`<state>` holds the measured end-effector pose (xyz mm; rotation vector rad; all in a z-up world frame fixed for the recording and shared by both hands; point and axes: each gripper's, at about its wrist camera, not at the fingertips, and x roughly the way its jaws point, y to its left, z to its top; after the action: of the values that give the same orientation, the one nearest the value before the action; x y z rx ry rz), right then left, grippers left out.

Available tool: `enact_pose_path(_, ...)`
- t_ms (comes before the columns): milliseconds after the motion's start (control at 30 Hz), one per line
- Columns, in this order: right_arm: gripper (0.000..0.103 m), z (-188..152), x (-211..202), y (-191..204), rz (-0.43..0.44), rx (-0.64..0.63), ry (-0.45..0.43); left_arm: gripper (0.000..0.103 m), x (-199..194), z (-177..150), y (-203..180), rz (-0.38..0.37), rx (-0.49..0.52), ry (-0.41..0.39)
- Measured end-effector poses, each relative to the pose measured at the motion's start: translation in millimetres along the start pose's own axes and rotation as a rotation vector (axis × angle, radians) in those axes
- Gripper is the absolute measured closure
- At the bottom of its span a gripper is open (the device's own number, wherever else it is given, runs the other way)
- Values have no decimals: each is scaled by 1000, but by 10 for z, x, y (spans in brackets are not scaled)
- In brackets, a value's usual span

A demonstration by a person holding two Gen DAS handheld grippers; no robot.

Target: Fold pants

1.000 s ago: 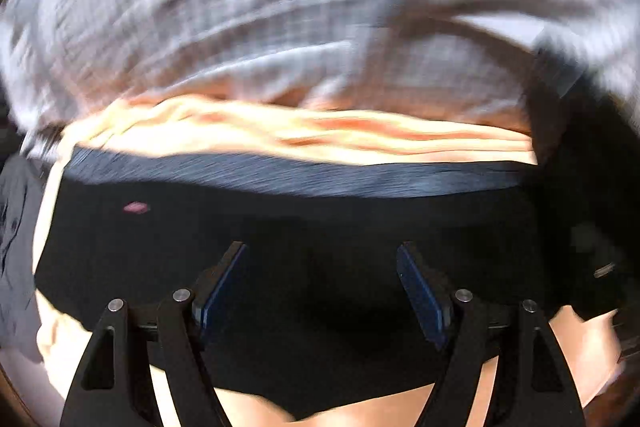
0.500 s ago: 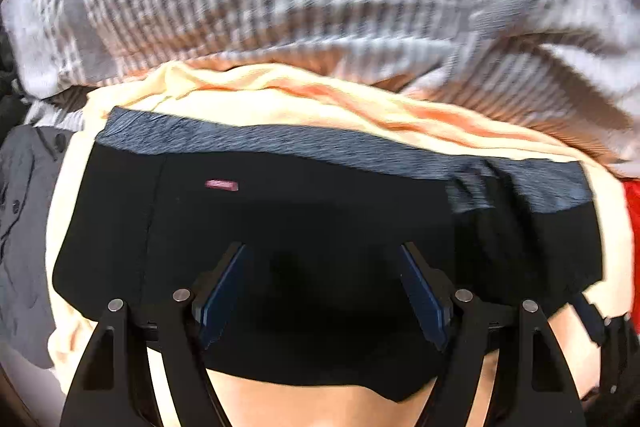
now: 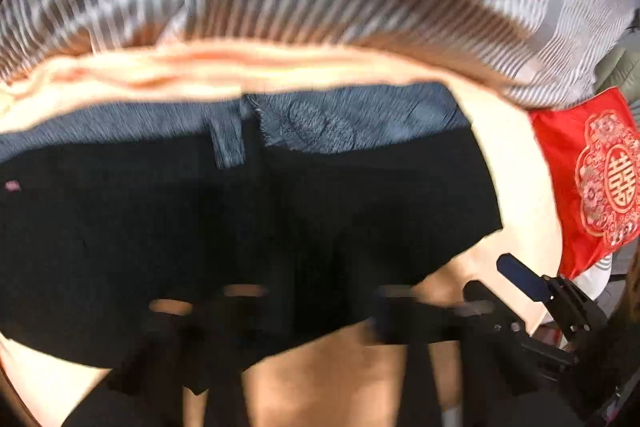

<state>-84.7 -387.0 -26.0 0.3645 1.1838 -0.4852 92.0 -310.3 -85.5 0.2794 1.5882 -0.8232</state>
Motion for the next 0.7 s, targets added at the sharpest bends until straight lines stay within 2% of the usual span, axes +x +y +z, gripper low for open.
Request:
enact_pose_path(100,60,-39,-27,-33,37,18,27,95,122,-121,11,45,-7,32)
enact_pose_path(200,61,-54,16,-54,48,22,51,95,216,-281,19,72,3,41)
enact_pose_path(367,61,-63,-17,-179,63,62,68,94,139,-293,-63,124,-16,-1)
enact_pose_path(467,61,44,-78,-305,71,89,48,94,-103,-288,-50,212,-33,-58)
enact_pose_path(567,61,253,-97,-454,87,116,17,94,-355,-196,-24,213,-53,-116)
enact_pose_path(700,61,619,15,-602,123,161,-7,94,-352,113,-208,188,-22,-160)
